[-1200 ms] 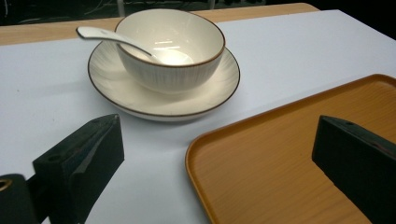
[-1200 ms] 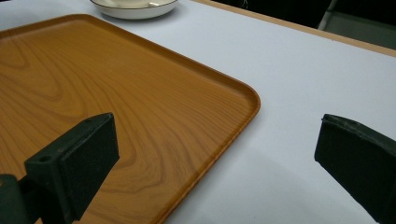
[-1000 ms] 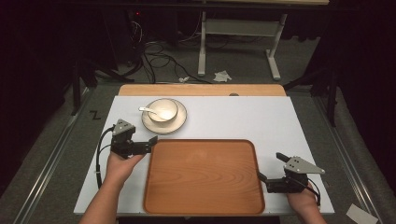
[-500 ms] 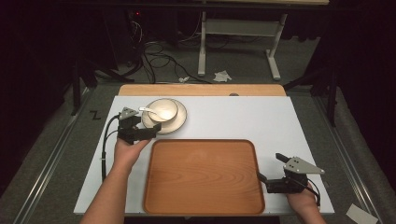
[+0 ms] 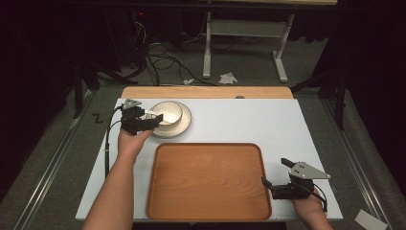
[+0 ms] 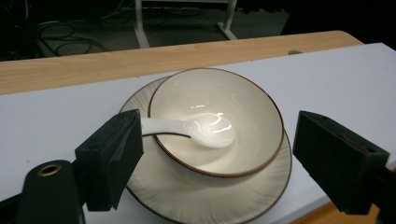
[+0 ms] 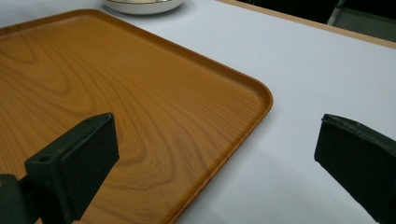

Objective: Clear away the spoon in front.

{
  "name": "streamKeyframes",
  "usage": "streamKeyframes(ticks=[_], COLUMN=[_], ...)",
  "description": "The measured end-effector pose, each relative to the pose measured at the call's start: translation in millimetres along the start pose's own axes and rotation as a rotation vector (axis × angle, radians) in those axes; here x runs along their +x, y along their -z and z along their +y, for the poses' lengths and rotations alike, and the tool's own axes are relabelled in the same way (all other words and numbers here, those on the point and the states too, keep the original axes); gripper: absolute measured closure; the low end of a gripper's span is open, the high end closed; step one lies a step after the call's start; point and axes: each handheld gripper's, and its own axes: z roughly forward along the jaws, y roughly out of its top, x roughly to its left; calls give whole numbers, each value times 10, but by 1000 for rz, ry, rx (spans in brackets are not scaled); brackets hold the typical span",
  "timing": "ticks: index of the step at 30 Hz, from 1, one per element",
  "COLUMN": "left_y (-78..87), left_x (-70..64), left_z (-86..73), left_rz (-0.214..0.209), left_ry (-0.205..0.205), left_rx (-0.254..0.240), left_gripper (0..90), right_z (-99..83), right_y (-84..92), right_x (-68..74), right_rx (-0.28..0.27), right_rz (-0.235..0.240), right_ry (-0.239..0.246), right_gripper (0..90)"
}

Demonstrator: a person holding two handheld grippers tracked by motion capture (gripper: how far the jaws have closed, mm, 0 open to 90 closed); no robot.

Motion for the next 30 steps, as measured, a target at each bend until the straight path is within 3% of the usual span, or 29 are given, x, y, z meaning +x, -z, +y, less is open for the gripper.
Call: streamKeyframes(ticks=[8, 12, 13, 17, 19, 23, 28, 30], left_y=[-115, -184, -205, -270, -315, -378, -455, -469], left_x=[127, 177, 196, 256, 286, 353, 410, 440], left_z=[174, 232, 250, 290, 312, 363, 413, 419], left_rz=[12, 33, 35, 62, 79, 93, 173, 178], left_ry=[-11, 1, 8, 33, 34, 64, 78, 81], left_rx=[-4, -3, -7, -15, 0, 12, 16, 2], left_gripper=[262, 499, 499, 810, 874, 900, 900, 900], right_z=[-4, -2, -3, 1, 2, 1, 1, -1], right_y=[-13, -17, -18, -12, -12, -5, 1, -7], right_x=[13, 32, 37, 48, 51, 62, 78, 79], right_rx=[3, 8, 8, 8, 6, 5, 8, 7], right_rz=[4, 12, 11, 12, 14, 11, 6, 3], right_ry=[6, 12, 8, 3, 7, 4, -7, 1], right_gripper=[8, 8, 8, 8, 8, 9, 8, 9])
